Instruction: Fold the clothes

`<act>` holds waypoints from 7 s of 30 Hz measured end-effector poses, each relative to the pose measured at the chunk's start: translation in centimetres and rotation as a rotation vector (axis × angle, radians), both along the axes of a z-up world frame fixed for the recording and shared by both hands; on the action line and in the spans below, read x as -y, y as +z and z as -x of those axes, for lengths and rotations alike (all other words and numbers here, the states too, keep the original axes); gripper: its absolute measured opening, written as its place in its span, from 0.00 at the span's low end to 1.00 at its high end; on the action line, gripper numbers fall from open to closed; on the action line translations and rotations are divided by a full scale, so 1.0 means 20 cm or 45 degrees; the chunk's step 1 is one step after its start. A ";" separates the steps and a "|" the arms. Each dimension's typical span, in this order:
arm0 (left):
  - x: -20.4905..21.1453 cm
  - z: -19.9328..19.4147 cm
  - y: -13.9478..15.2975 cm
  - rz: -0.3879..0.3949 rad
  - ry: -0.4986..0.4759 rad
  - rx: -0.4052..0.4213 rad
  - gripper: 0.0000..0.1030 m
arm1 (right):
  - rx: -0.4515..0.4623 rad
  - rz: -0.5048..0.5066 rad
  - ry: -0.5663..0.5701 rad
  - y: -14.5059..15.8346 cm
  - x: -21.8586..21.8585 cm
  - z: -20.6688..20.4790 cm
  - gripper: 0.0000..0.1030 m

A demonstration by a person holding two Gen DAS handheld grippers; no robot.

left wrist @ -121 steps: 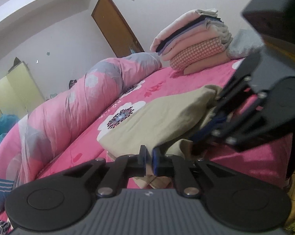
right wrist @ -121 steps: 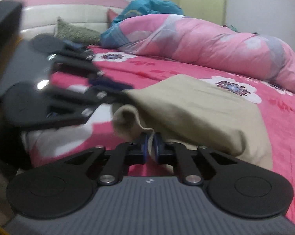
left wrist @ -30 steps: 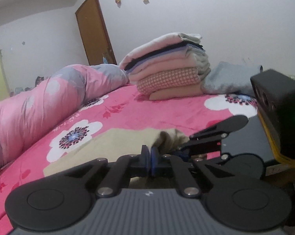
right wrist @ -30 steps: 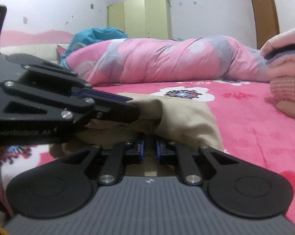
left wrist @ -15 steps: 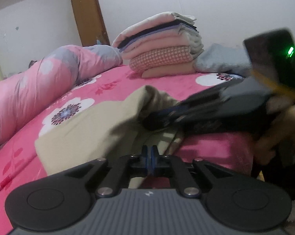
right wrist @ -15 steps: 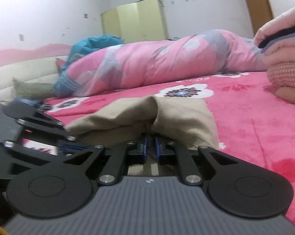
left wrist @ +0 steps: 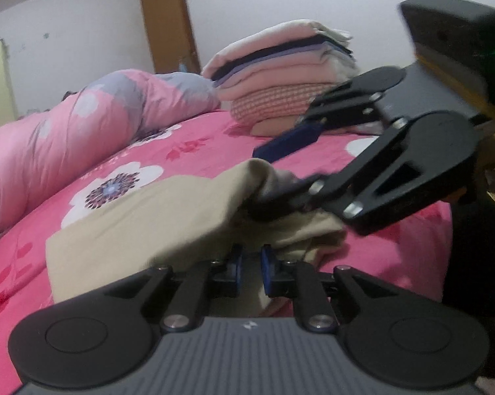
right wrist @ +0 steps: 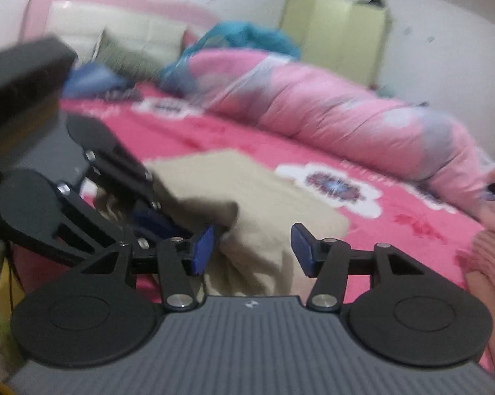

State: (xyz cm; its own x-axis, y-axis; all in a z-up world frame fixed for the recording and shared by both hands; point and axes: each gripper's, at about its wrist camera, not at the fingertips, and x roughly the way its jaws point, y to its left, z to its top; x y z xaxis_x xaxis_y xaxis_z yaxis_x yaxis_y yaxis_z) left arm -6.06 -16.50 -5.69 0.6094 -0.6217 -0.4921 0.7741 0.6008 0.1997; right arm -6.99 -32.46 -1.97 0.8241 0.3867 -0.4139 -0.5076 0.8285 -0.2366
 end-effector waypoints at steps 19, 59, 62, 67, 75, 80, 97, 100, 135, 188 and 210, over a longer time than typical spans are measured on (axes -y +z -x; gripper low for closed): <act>0.10 -0.04 -0.07 -0.021 0.073 0.175 0.10 | 0.239 0.334 -0.081 -0.15 -0.19 0.19 0.26; 0.02 -0.05 -0.11 0.053 0.110 0.131 0.07 | 0.134 0.345 -0.414 -0.23 -0.25 0.19 0.13; 0.01 -0.05 -0.11 0.036 0.103 0.128 0.06 | 0.234 0.628 -0.477 -0.37 -0.34 0.19 0.13; -0.04 -0.02 -0.10 0.030 0.127 0.094 0.06 | 0.365 0.917 -0.490 -0.54 -0.40 0.20 0.13; -0.21 0.06 -0.05 0.054 0.309 0.050 0.07 | 0.334 0.847 -0.473 -0.49 -0.35 0.22 0.18; -0.29 0.10 -0.02 0.079 0.340 -0.003 0.14 | 0.310 0.697 -0.495 -0.39 -0.34 0.29 0.34; -0.42 0.14 0.05 0.050 0.363 0.018 0.46 | 0.354 0.504 -0.267 -0.17 -0.42 0.30 0.52; -0.37 0.12 0.02 0.006 0.383 0.035 0.39 | 0.366 0.530 -0.238 -0.16 -0.46 0.26 0.52; -0.71 0.08 0.26 0.396 0.436 0.004 0.33 | 0.290 0.114 -0.192 0.06 -0.30 0.41 0.26; -0.22 -0.02 -0.01 0.061 0.489 0.001 0.40 | -0.062 -0.317 -0.447 -0.22 0.04 0.27 0.21; -0.27 0.03 -0.03 0.145 0.540 -0.024 0.45 | -0.233 -0.298 -0.531 -0.14 -0.26 0.09 0.29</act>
State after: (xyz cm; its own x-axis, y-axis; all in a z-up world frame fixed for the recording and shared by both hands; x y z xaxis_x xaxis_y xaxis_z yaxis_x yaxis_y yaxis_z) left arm -6.71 -11.13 -6.30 0.8140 -0.3691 -0.4485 0.4570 0.8836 0.1021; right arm -8.77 -27.16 -4.75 0.8504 0.1402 -0.5072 -0.1384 0.9895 0.0414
